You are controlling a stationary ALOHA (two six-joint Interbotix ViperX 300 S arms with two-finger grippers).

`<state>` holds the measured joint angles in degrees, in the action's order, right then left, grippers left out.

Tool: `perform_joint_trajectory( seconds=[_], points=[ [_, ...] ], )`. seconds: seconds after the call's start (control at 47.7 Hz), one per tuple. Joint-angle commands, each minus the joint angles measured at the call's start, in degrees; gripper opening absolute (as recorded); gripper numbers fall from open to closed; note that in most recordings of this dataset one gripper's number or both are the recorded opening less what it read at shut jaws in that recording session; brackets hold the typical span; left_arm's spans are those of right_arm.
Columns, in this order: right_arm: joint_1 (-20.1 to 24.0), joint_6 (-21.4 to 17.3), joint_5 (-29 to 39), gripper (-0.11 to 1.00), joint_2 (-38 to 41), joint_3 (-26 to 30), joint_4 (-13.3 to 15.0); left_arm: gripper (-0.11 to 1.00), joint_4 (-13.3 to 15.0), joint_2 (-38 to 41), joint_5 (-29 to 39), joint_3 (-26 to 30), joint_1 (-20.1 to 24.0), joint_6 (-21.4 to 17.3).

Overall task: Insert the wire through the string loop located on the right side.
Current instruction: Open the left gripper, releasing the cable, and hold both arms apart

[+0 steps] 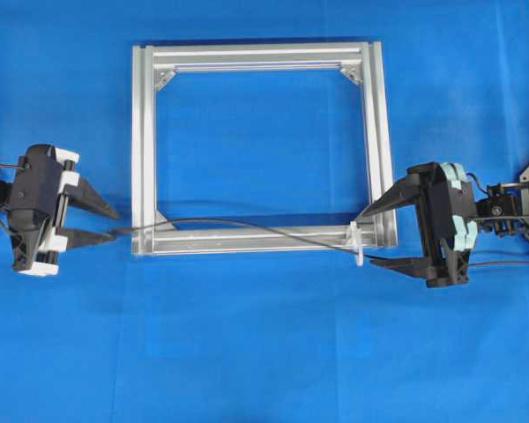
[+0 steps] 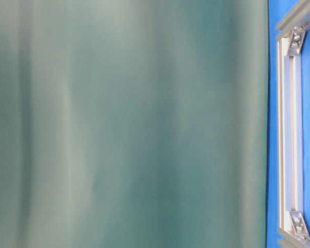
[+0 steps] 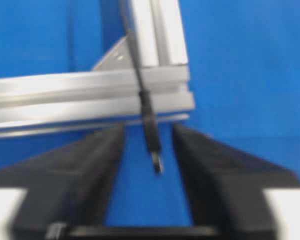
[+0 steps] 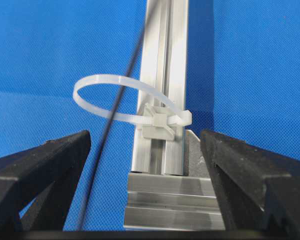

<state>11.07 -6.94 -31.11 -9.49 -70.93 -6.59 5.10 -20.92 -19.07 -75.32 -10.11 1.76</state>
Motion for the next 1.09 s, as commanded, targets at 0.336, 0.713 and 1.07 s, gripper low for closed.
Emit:
perform_joint_trajectory(
  seconds=[0.336,0.713,1.07],
  points=[
    [0.09,0.09,1.05,0.93,-2.2,0.88,0.09,0.67,-0.09,-1.14,-0.18,1.05,0.79,-0.09],
    [-0.53,0.53,8.17,0.93,-10.72,1.93,0.09,0.67,0.0,-9.49,8.44,5.89,0.79,-0.35],
    [-0.97,0.7,17.58,0.93,-20.48,3.52,1.05,0.67,-0.09,-16.26,12.92,6.59,1.67,-0.88]
  ],
)
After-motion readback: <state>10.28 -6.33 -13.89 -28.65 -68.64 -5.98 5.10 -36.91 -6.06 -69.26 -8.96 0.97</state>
